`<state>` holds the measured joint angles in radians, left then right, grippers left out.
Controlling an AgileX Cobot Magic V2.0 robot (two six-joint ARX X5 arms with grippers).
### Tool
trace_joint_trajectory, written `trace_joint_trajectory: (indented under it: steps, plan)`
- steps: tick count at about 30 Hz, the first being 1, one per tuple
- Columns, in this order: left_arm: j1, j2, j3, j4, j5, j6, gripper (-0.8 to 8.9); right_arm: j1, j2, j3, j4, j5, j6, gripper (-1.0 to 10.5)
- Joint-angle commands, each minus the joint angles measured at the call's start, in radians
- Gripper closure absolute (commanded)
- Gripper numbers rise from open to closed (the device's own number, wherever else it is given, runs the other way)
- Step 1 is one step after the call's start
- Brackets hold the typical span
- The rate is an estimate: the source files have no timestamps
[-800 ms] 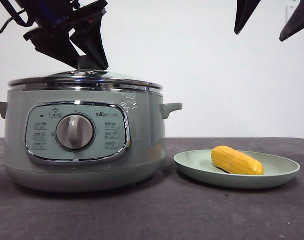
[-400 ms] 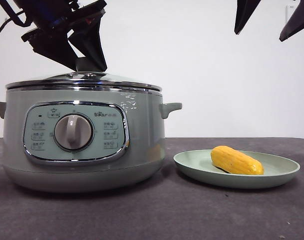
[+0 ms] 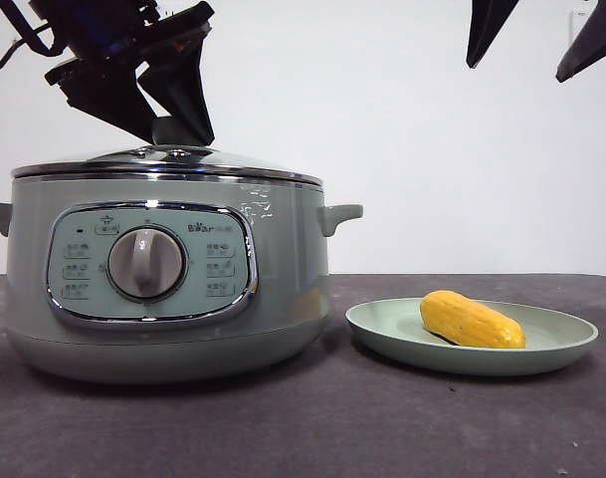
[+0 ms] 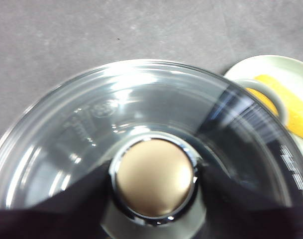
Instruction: Take the corn out from the steamer,put the corn on the plate,close the lid
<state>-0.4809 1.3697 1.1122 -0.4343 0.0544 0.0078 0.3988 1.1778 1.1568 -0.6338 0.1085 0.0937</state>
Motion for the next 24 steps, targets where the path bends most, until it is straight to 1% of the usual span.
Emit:
trace_joint_trajectory:
  steps: [1, 5, 8, 13, 14, 15, 17, 20, 21, 22, 24]
  plan:
    - [-0.002, 0.003, 0.005, 0.021, -0.002, -0.004, 3.35, 0.001, -0.001, -0.006, 0.006, 0.005, 0.011, 4.7]
    - [-0.001, -0.024, 0.008, 0.057, -0.003, -0.004, 3.38, 0.001, -0.001, -0.006, 0.005, 0.002, 0.011, 4.7]
    - [-0.002, -0.077, 0.009, 0.07, -0.014, -0.008, 3.43, 0.001, -0.005, -0.006, -0.002, -0.005, 0.011, 4.7]
    - [-0.002, -0.213, 0.009, 0.029, -0.037, -0.015, 3.53, 0.002, -0.051, -0.006, -0.031, -0.005, 0.01, 4.8]
    - [-0.002, -0.24, 0.009, 0.015, -0.042, -0.016, 3.81, 0.002, -0.063, -0.006, -0.037, -0.005, 0.01, 4.8]
    - [-0.002, -0.271, 0.009, -0.006, -0.053, -0.016, 4.43, 0.002, -0.079, -0.006, -0.048, -0.005, 0.01, 5.1]
    - [-0.002, -0.325, 0.009, -0.047, -0.055, -0.014, 5.69, 0.002, -0.113, -0.006, -0.066, -0.005, 0.01, 6.2]
    - [-0.002, -0.381, 0.008, -0.117, -0.061, -0.009, 7.78, 0.002, -0.169, -0.007, -0.091, -0.005, 0.002, 9.0]
    - [-0.002, -0.394, 0.006, -0.14, -0.08, -0.006, 8.37, 0.002, -0.186, -0.007, -0.096, -0.005, -0.007, 9.7]
    - [-0.002, -0.405, 0.001, -0.158, -0.113, -0.005, 8.21, 0.002, -0.203, -0.01, -0.098, -0.004, -0.018, 9.6]
    - [-0.002, -0.431, -0.029, -0.161, -0.167, -0.005, 8.22, 0.003, -0.239, -0.031, -0.087, -0.004, -0.025, 9.6]
